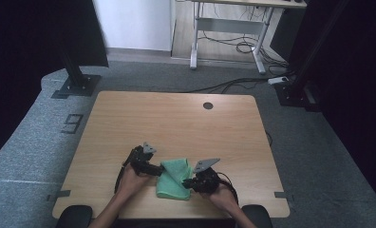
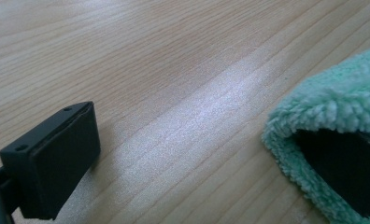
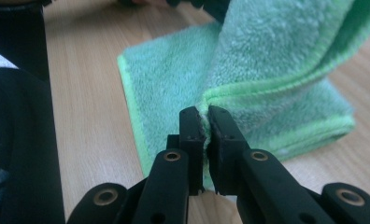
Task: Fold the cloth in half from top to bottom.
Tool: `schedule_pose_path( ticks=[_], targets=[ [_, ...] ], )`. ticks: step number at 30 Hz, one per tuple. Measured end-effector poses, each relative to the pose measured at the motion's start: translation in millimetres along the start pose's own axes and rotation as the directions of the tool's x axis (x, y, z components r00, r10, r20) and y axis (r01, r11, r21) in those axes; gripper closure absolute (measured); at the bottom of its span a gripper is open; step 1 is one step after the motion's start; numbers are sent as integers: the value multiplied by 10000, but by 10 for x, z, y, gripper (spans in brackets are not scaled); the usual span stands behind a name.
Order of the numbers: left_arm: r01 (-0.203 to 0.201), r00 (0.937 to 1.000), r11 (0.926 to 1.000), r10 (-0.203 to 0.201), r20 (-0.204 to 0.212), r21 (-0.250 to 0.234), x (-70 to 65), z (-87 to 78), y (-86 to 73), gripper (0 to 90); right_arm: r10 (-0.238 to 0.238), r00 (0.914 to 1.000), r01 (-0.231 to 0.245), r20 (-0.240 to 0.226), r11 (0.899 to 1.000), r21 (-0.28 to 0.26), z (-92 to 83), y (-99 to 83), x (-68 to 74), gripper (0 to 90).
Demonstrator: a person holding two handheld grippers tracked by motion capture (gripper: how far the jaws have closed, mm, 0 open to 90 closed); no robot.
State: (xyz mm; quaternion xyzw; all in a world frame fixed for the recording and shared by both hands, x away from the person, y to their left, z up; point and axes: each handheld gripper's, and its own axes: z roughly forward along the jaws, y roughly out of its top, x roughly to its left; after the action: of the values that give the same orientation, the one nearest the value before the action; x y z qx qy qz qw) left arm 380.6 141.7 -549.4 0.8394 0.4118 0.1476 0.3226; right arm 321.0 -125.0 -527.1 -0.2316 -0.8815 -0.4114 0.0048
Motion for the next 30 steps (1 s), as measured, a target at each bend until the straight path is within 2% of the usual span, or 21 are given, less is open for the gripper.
schedule_pose_path(
  ticks=[5,9,13,17,19,22,26,30],
  targets=[
    [-125,9998,9999,124,139,57,14,-10,0,0,-51,9999,50,90,9999,159,34,-42,2,840],
    [-592,9970,9973,568,534,438,58,-87,11,0,-35,9998,31,173,9997,234,61,-67,1,840],
    [-606,9942,9961,545,927,647,104,-198,-42,2,16,9998,-21,204,9998,214,66,-75,1,840],
    [-873,9950,9932,832,553,770,77,-166,-94,1,-71,9995,63,298,9997,256,76,-71,10,841],
    [-808,9959,9939,775,466,747,70,-150,-74,8,-193,9989,180,416,9993,321,81,-65,18,842],
    [-664,9976,9961,653,209,579,68,-119,-49,12,-270,9978,247,609,9989,387,88,-55,13,843],
    [-246,9996,9991,250,-118,353,158,-69,-17,12,-342,9958,305,853,9986,440,100,-24,-38,844],
    [-35,9998,9998,39,-175,193,203,-28,5,12,-342,9932,292,1116,9985,460,125,28,-122,844]
  ],
)
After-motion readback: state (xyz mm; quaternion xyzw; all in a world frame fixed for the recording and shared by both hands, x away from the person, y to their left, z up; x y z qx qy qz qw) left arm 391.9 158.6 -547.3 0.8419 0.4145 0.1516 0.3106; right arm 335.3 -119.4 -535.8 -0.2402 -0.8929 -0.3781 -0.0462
